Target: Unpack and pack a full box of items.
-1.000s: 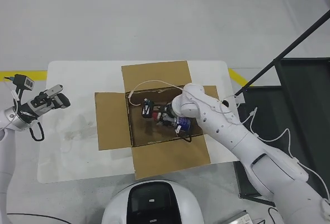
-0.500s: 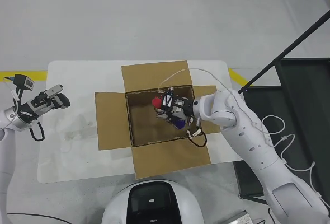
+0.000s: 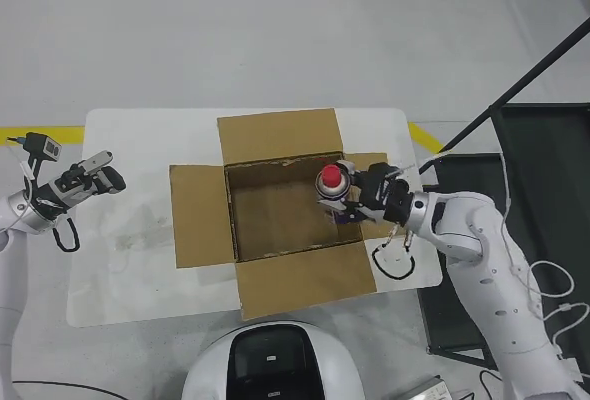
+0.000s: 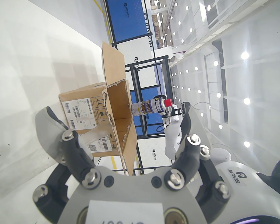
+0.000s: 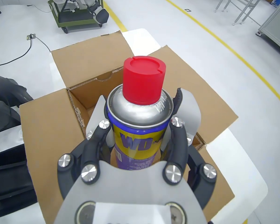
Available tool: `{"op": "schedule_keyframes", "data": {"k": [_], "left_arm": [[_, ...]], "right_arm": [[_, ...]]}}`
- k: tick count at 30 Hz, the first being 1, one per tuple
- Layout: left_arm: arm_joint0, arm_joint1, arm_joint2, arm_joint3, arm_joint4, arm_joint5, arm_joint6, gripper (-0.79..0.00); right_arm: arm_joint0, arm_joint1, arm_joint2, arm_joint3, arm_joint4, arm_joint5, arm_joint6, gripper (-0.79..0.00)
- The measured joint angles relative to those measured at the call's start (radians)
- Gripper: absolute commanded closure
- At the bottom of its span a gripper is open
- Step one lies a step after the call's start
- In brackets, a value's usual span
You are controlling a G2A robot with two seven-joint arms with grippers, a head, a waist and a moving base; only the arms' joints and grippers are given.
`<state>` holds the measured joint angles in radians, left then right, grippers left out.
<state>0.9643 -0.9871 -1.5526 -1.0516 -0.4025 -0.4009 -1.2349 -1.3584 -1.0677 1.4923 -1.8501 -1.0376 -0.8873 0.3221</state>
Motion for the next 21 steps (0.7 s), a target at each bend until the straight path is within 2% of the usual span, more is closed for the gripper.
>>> {"op": "schedule_keyframes", "data": {"k": [3,9,21], "left_arm": [[0.0,0.0,0.0,0.0,0.0,0.0,0.0,-0.785],[0.0,0.0,0.0,0.0,0.0,0.0,0.0,-0.785],[0.0,0.0,0.0,0.0,0.0,0.0,0.0,-0.785]], "right_arm": [[-0.084,0.006,0.069,-0.014,-0.012,-0.025,-0.103,0.0],[-0.181,0.01,0.167,0.019,-0.028,-0.061,-0.308,0.0],[-0.188,0.011,0.176,0.026,-0.037,-0.049,-0.321,0.0]]}}
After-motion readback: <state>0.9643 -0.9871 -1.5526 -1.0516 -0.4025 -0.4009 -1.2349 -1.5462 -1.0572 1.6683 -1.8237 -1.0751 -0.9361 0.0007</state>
